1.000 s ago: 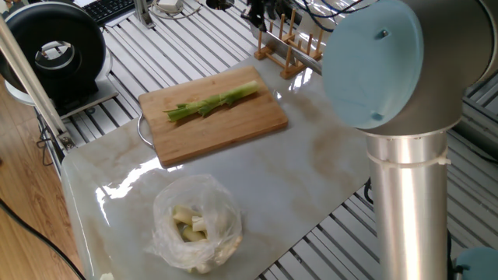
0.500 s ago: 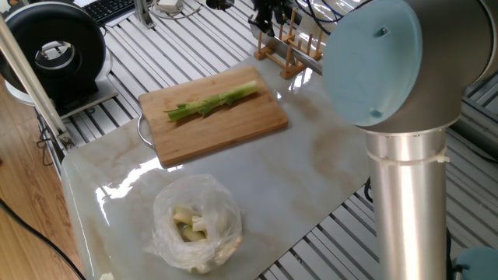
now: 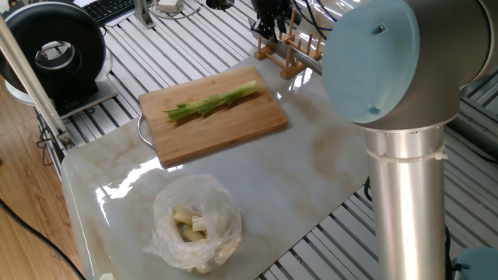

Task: Chop the scallions

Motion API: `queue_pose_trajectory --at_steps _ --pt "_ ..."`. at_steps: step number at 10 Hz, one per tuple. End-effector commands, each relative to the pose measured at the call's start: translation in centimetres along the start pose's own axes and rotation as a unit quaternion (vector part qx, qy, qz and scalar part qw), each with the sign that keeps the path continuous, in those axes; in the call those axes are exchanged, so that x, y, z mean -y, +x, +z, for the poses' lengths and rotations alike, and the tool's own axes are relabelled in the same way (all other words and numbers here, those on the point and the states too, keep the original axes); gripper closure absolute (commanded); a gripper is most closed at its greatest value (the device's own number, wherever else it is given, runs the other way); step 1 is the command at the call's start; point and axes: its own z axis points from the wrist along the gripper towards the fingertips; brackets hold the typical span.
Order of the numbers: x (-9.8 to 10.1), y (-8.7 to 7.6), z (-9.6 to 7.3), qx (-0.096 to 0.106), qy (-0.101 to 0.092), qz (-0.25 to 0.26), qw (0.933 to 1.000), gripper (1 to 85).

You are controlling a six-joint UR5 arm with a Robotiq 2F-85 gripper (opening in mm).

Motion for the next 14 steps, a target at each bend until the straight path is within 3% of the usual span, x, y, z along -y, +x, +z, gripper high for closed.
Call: queue_pose_trajectory --at_steps 1,7,14 --pt "-0.3 -0.2 0.9 0.002 -0.001 0.031 0.9995 51.7" --pt "-0.1 0.4 2.4 0.012 -0.008 0.026 0.9995 55.0" --pt "0.2 0.3 2.4 0.017 -0.004 0.012 0.9998 56.3"
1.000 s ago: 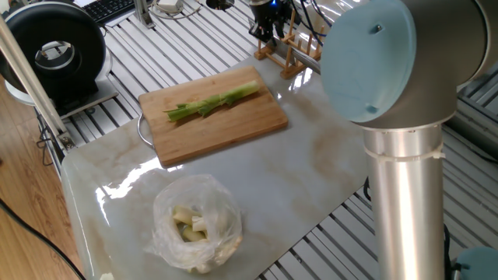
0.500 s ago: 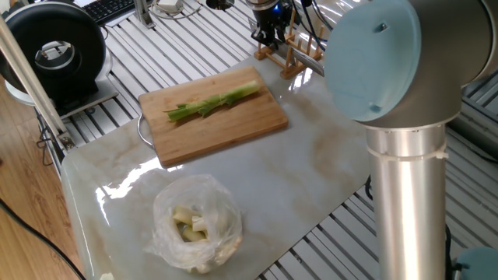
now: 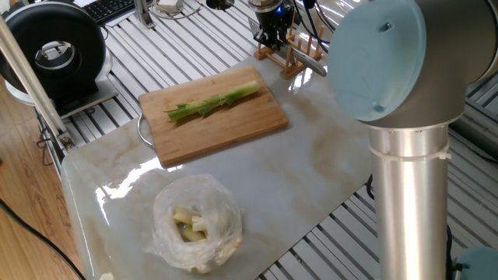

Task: Chop the scallions

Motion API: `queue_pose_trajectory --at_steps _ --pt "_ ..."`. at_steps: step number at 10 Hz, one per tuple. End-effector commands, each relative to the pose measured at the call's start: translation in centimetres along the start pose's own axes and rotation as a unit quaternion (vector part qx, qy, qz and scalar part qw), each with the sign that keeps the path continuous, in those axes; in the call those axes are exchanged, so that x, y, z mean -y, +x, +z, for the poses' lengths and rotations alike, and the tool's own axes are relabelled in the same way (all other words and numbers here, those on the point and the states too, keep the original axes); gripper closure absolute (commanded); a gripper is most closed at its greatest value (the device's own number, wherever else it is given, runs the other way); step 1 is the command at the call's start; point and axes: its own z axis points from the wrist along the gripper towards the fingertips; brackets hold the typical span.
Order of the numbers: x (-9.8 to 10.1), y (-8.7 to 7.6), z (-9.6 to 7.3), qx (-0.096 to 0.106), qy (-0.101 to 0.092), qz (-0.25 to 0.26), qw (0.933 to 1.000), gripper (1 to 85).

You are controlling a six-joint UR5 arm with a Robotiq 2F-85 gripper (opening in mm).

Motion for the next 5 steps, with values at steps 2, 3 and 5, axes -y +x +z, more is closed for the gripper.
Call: queue_pose_trajectory --at_steps 2,3,5 --pt "-0.15 -0.40 -0.25 0.009 -0.007 -0.009 0.9999 56.3" --pt "-0.11 -0.43 -0.25 0.009 -0.006 -0.009 0.9999 57.0" --pt "-0.08 -0.28 -0.13 0.008 -0.006 -0.010 0.9999 58.0"
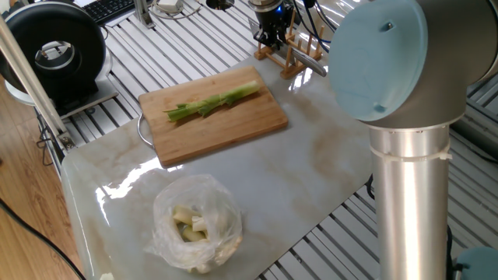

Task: Chop the scallions

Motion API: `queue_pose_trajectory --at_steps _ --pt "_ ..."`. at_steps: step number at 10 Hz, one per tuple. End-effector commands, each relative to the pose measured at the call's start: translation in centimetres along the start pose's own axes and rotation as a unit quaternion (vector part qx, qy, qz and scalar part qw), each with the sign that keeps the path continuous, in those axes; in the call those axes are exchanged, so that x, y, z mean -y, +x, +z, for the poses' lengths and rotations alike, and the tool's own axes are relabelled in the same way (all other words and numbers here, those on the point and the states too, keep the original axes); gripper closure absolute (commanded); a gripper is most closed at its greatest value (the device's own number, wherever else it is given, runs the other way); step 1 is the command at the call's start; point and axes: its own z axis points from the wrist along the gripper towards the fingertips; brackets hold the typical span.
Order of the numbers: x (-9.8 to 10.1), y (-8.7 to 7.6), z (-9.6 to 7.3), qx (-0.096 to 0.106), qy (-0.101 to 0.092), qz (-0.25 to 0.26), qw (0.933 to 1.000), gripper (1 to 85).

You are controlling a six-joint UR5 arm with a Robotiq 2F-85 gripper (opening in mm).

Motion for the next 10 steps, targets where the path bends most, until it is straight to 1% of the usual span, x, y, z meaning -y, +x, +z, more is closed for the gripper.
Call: queue_pose_trajectory --at_steps 1,10 --pt "-0.02 0.04 0.05 0.001 -0.004 0.001 1.0000 59.0" --pt "-0.13 -0.04 0.32 0.008 -0.005 -0.002 1.0000 62.0"
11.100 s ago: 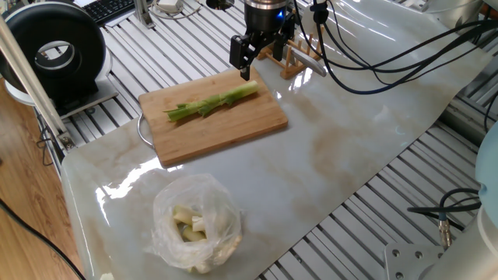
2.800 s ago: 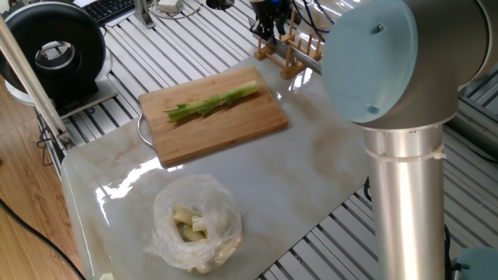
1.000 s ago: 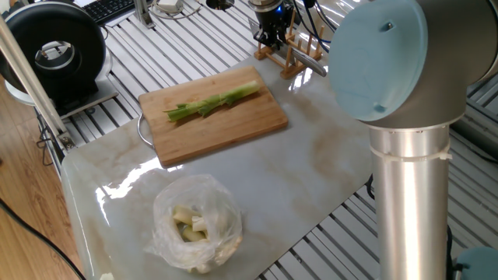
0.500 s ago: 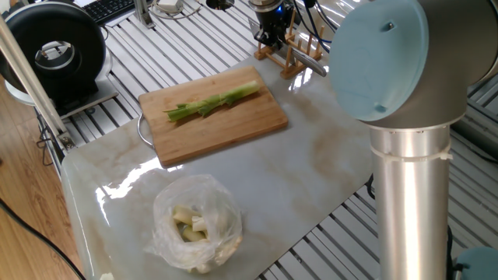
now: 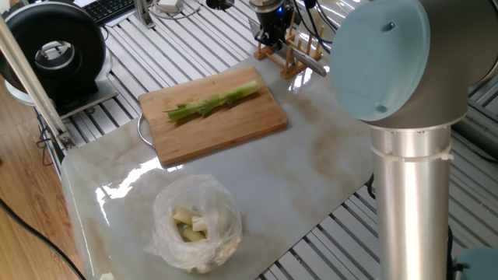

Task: Chop the scallions

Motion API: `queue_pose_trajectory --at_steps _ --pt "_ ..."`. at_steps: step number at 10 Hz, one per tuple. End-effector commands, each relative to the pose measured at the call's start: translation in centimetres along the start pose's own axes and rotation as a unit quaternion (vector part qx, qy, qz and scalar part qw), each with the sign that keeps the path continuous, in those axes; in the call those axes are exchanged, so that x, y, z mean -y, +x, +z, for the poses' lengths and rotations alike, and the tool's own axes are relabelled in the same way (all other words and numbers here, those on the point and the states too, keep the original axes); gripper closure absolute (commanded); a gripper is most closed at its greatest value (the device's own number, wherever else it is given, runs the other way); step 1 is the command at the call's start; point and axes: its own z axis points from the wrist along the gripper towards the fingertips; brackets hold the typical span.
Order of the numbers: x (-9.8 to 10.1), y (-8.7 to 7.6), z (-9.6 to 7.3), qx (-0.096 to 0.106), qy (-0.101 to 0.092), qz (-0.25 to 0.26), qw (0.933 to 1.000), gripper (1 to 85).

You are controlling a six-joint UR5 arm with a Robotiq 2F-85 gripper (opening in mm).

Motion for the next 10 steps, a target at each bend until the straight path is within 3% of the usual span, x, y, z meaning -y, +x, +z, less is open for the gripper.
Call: queue_pose_trajectory --at_steps 1,10 --pt "-0.19 -0.05 0.05 0.003 -0.005 0.003 1.0000 62.7" --pt "-0.14 -0.03 -0.06 0.001 0.005 0.008 1.0000 66.3"
